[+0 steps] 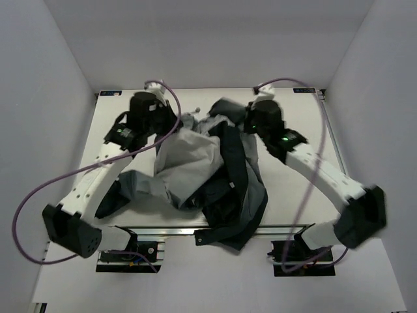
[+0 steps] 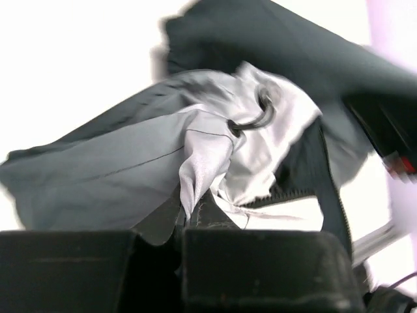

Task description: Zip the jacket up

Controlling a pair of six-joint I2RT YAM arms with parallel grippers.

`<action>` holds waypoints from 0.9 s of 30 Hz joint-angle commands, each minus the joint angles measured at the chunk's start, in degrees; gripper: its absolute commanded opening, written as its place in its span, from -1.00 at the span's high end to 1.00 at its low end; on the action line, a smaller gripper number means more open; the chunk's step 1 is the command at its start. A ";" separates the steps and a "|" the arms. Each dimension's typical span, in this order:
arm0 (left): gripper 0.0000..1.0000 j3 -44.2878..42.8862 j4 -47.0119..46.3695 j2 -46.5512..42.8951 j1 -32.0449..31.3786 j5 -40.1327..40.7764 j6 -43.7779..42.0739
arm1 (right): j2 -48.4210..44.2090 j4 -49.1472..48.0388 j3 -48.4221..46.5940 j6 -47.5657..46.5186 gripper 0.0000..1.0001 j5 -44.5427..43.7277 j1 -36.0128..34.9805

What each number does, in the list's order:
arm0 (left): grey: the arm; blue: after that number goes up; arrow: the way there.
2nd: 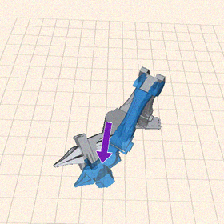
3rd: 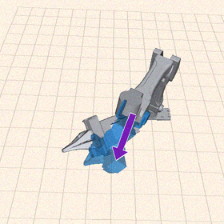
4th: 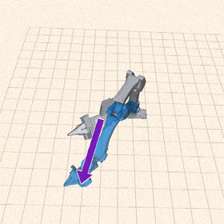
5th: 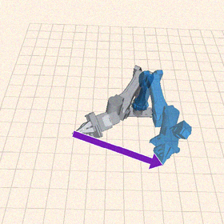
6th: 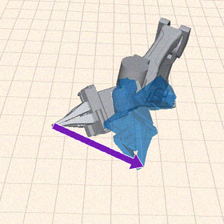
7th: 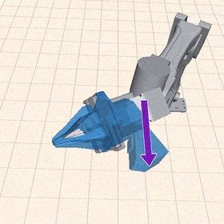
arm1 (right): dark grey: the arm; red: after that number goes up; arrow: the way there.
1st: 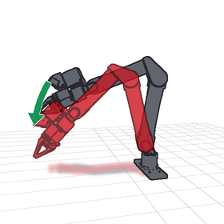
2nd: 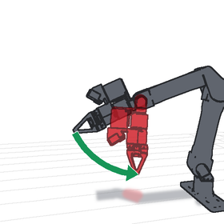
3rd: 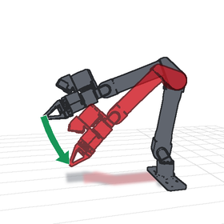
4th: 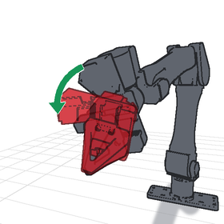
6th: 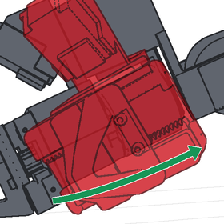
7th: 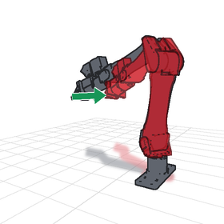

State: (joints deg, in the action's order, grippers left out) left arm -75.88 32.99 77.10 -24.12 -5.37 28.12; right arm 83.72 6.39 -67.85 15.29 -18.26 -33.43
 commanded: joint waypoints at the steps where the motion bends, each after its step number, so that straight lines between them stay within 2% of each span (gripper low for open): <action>1: 1.00 -8.66 -7.32 -9.49 -0.31 1.60 -2.53 | -15.67 -4.73 -5.53 -7.63 1.00 -2.58 -0.58; 6: 1.00 -18.50 -11.89 -15.39 -0.31 -5.26 -5.26 | -30.61 -2.27 -10.53 -12.03 1.00 4.63 -2.52; 9: 1.00 -21.93 -14.62 -18.82 -0.31 -11.05 -4.92 | -34.66 0.54 -18.60 -13.17 1.00 9.80 -2.43; 12: 1.00 -25.36 -15.85 -20.41 -0.31 -14.05 -4.31 | -35.56 2.65 -24.76 -13.35 1.00 14.20 -2.43; 17: 1.00 -36.26 -15.50 -18.57 -0.31 -16.51 -3.42 | -33.45 6.61 -38.64 -14.23 1.00 20.37 -1.99; 20: 1.00 -41.09 -14.89 -16.90 -0.23 -15.73 -3.42 | -32.57 7.84 -42.00 -14.50 1.00 18.44 -1.73; 24: 1.00 -40.05 -17.17 -15.50 -0.23 -12.13 -2.55 | -29.68 9.34 -43.24 -13.63 1.00 10.37 -1.73; 27: 1.00 -39.27 -17.70 -10.76 -0.31 -9.76 -2.81 | -24.24 10.13 -43.24 -12.49 1.00 0.89 -1.73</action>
State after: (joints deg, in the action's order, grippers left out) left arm -115.61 18.79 61.06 -24.34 -19.97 24.91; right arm 52.99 16.34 -111.02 2.50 -7.18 -35.38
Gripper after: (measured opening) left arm 0.094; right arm 0.032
